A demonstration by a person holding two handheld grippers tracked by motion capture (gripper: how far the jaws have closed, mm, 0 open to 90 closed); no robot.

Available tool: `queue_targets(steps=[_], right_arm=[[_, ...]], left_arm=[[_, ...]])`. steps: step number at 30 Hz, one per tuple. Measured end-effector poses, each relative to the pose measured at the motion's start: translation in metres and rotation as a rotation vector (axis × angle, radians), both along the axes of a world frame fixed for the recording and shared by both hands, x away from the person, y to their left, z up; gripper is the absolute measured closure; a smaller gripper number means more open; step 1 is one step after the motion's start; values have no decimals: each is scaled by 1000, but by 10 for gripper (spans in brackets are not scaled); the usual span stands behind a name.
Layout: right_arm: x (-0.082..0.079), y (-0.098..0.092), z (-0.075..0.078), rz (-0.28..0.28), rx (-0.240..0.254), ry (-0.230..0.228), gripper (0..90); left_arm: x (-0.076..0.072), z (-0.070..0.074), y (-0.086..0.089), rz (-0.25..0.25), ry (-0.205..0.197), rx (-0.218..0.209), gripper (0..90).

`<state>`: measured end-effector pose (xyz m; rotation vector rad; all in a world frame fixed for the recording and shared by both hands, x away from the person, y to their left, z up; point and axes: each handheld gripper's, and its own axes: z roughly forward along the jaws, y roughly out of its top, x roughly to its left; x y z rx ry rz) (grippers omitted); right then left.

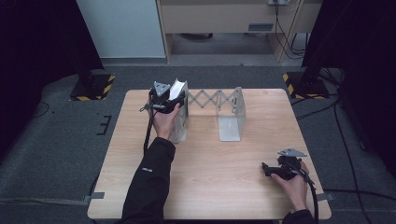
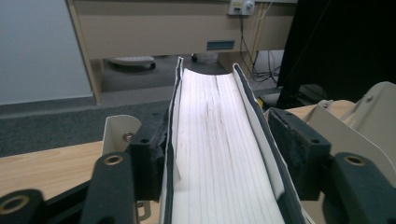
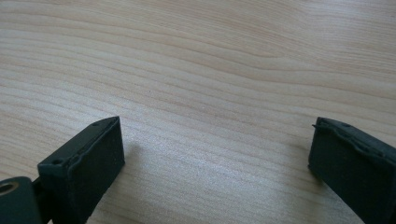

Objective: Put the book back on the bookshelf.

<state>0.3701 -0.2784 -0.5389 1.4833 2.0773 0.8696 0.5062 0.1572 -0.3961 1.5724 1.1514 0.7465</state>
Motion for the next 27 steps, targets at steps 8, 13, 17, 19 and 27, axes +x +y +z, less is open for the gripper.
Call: queue_targets(steps=[8, 13, 17, 19, 27], right_arm=[[0, 0, 0, 1, -1, -1, 38], [0, 0, 0, 1, -1, -1, 38], [0, 0, 0, 1, -1, -1, 38], [0, 0, 0, 1, -1, -1, 38], [0, 0, 0, 1, -1, -1, 38]], left_arm=[[-25, -13, 13, -48, 1, -25, 329], [-43, -27, 21, -74, -4, -50, 328], [-53, -36, 26, -86, -2, -60, 334], [-56, -40, 29, -90, 5, -63, 343], [-61, -60, 35, -95, 38, -47, 442]])
